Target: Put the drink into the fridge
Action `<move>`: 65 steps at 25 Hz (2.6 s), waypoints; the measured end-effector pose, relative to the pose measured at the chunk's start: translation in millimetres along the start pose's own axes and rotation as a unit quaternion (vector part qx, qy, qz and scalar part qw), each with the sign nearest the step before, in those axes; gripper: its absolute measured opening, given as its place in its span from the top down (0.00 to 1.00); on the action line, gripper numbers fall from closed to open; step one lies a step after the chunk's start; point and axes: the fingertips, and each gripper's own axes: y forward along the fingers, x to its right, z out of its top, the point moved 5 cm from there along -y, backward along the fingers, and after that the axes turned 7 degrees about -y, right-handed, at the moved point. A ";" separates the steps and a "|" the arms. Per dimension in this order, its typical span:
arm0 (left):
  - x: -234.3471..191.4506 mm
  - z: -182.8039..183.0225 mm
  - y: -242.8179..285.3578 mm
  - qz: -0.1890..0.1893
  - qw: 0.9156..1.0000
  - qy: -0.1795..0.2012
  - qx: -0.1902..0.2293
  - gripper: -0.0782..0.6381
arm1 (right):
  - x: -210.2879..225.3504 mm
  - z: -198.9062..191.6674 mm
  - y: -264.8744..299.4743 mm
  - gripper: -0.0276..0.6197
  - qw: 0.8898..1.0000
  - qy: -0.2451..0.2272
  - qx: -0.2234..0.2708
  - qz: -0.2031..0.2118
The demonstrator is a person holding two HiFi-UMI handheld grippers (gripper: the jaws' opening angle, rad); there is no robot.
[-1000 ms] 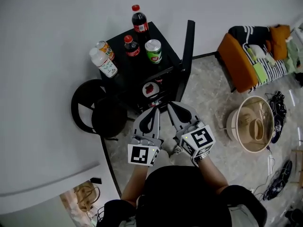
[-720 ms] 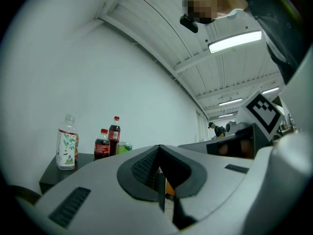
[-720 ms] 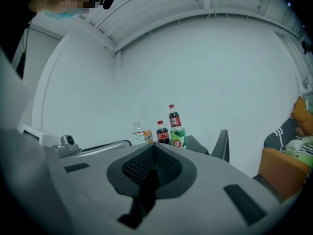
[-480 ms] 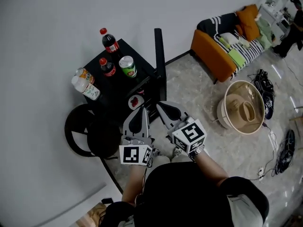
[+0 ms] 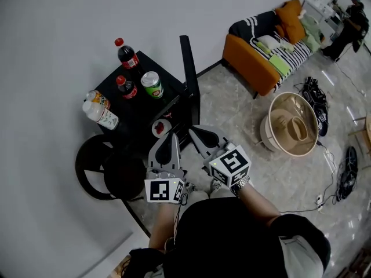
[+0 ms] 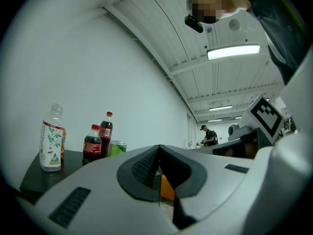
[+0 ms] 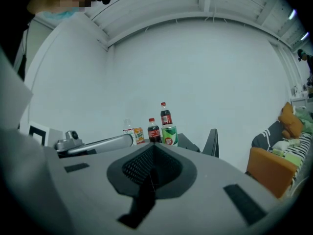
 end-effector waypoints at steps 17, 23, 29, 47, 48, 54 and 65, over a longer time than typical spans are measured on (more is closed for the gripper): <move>-61.7 12.3 -48.9 0.057 0.998 0.013 0.006 0.88 | -55.6 -4.0 52.2 0.94 0.999 -0.008 -0.006 0.042; -81.4 14.3 -54.7 0.090 0.996 0.012 0.011 0.88 | -60.4 -4.3 73.1 0.94 0.998 -0.013 -0.008 0.066; -92.7 21.7 -51.4 0.122 0.992 0.020 0.018 0.88 | -52.9 5.5 106.9 0.94 0.997 -0.022 0.000 0.080; -133.4 51.1 -31.9 0.195 0.978 0.058 0.040 0.88 | -31.1 68.2 220.4 0.64 0.994 -0.057 0.004 0.098; -134.9 52.4 -33.6 0.201 0.977 0.059 0.041 0.88 | -29.9 70.0 226.2 0.63 0.994 -0.061 -0.002 0.093; -147.5 55.4 -42.7 0.236 0.969 0.062 0.046 0.88 | -22.0 71.4 260.7 0.62 0.992 -0.077 -0.056 0.077; -160.3 59.0 -52.0 0.270 0.959 0.069 0.053 0.88 | -26.5 62.4 286.2 0.62 0.994 -0.051 -0.088 0.033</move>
